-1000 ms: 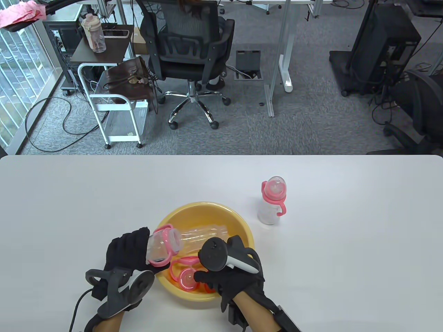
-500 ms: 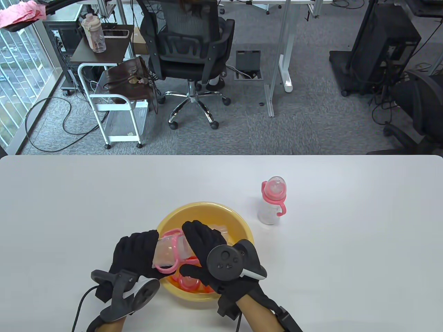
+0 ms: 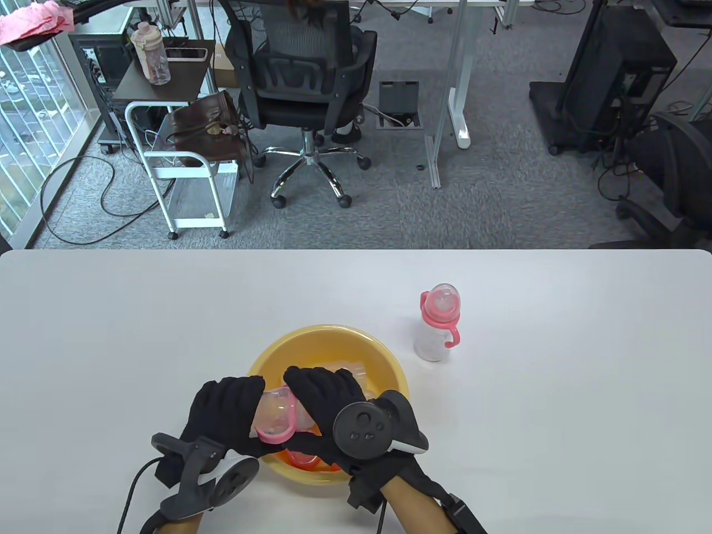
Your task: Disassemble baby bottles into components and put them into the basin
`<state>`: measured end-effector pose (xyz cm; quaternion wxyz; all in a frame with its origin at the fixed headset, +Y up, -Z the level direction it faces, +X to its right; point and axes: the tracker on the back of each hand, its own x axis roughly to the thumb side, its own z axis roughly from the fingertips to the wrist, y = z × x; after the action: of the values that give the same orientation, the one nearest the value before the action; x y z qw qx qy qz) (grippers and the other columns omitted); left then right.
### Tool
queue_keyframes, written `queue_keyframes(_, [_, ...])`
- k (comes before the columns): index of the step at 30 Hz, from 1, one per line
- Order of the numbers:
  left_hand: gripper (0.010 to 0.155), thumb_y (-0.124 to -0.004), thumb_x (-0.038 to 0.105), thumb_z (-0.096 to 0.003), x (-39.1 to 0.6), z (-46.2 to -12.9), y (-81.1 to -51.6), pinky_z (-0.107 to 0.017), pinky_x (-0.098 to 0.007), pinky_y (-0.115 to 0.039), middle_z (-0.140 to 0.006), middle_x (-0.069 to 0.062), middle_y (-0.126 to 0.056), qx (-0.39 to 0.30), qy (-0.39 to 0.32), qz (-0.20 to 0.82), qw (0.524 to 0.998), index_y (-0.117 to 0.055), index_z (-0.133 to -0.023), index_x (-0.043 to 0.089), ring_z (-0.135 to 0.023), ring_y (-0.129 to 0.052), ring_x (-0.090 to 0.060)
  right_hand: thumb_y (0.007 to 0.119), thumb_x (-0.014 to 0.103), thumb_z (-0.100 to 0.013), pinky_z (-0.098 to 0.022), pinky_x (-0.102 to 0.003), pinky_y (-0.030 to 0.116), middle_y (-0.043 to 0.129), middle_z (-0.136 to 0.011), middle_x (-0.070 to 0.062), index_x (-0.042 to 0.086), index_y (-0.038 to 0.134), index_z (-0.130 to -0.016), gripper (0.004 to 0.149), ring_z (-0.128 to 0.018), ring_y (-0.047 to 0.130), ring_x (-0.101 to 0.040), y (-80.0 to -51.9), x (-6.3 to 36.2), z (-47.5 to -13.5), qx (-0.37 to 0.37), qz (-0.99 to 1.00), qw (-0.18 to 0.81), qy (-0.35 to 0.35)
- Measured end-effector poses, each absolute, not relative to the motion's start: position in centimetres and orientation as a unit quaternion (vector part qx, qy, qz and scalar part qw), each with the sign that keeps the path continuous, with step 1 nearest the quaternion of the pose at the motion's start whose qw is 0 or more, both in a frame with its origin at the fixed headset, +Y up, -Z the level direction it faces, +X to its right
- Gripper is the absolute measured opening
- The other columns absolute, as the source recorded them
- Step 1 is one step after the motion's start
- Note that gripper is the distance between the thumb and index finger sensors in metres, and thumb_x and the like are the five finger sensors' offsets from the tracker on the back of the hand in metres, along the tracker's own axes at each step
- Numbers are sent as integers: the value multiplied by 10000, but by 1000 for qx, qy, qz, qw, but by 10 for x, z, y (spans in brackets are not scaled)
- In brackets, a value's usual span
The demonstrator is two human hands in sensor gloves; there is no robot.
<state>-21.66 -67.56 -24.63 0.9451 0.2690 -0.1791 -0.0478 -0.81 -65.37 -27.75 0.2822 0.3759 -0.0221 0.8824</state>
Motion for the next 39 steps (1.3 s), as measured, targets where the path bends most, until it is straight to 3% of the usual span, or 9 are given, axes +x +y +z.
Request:
queue_keyframes(9, [982,-644,768,-304,-247,-257,-677,-679,-560,-731,-937,-110,-847,255,-61,-33,964,-604,-1036,116,-840,-944,-311,804,478,-532,-726,-778,431,515,-1117,-300,97,367,-1172,863,-986,591,-604,-651,2,-284,315,918,243,-4])
queue_keyframes(15, [980,-642,769,-304,-245,-257,-675,-679,-558,-732,-937,-108,-847,269,-62,-45,960,-605,-1035,119,-839,-945,-310,773,497,-546,-695,-769,505,582,-1083,-334,71,409,-1170,839,-930,667,-618,-660,-10,-285,275,952,125,41])
queue_keyframes(25, [979,-640,771,-304,-247,-258,-675,-679,-556,-734,-936,-112,-848,270,-57,-38,960,-605,-1035,121,-839,-946,-306,754,494,-555,-703,-756,510,576,-1091,-337,75,399,-1175,828,-934,672,-618,-680,-54,-303,244,961,-18,131])
queue_keyframes(32, [980,-639,772,-305,-248,-258,-676,-678,-554,-735,-936,-110,-848,273,-56,-35,960,-606,-1035,120,-837,-947,-306,700,467,-585,-693,-750,533,589,-1088,-332,82,417,-1170,756,-916,699,-614,-692,-67,-312,219,960,-27,172])
queue_keyframes(39, [981,-640,772,-304,-249,-259,-677,-676,-555,-737,-934,-112,-850,269,-53,-34,961,-607,-1035,118,-834,-949,-307,694,461,-587,-693,-747,537,553,-1111,-325,89,411,-1170,747,-918,701,-611,-686,-56,-312,216,963,5,162])
